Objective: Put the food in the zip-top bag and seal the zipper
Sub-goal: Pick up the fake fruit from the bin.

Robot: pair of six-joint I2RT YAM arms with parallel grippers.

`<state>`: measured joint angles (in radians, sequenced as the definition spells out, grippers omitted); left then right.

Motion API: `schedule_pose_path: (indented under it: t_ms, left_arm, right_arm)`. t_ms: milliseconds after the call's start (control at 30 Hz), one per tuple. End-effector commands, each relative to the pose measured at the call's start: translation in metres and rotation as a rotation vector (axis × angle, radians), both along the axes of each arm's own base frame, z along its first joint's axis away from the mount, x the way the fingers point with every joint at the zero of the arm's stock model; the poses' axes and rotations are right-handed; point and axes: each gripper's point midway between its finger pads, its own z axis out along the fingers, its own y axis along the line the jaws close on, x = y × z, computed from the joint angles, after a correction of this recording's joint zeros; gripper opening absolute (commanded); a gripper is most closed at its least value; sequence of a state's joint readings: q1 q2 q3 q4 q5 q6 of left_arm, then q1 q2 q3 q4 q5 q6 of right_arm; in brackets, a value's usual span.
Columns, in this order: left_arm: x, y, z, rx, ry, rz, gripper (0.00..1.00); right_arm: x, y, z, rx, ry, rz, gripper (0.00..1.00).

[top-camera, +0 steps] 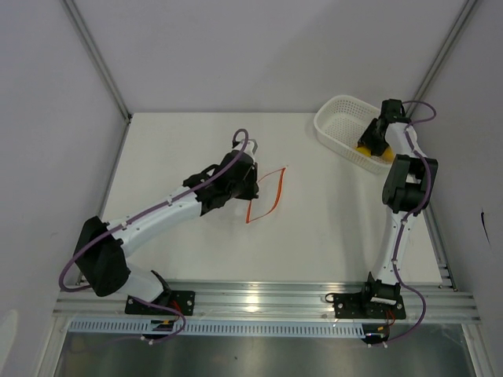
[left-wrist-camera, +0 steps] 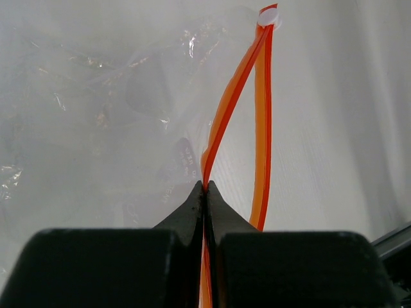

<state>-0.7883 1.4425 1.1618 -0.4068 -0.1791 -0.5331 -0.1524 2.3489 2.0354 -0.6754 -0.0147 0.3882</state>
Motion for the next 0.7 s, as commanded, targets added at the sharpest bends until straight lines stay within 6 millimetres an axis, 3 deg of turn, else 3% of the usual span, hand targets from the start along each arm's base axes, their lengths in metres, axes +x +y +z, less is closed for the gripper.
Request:
schedule_pose_path:
  t_ms: [0,233,467,600,667]
  left_arm:
    - [0.009,-0.003,0.017,-0.026,-0.013,0.022,0.01]
    - [0.011,-0.001,0.015,-0.013,0.026,0.059,0.01]
    - [0.010,-0.015,0.017,-0.055,0.085,0.042,0.01]
    - [0.018,-0.019,0.026,-0.073,0.074,0.032,0.00]
    - [0.023,-0.019,0.030,-0.093,0.080,0.029,0.01]
  right_arm:
    - [0.014,-0.007,0.063,-0.015,-0.132,-0.020,0.00]
    - [0.006,-0.001,0.113,-0.014,-0.203,-0.013,0.00]
    - [-0.022,0.010,0.172,-0.108,-0.268,-0.001,0.00]
    - [-0.046,0.045,0.196,-0.141,-0.293,0.088,0.00]
    - [-0.059,0.078,0.202,-0.161,-0.303,0.151,0.00]
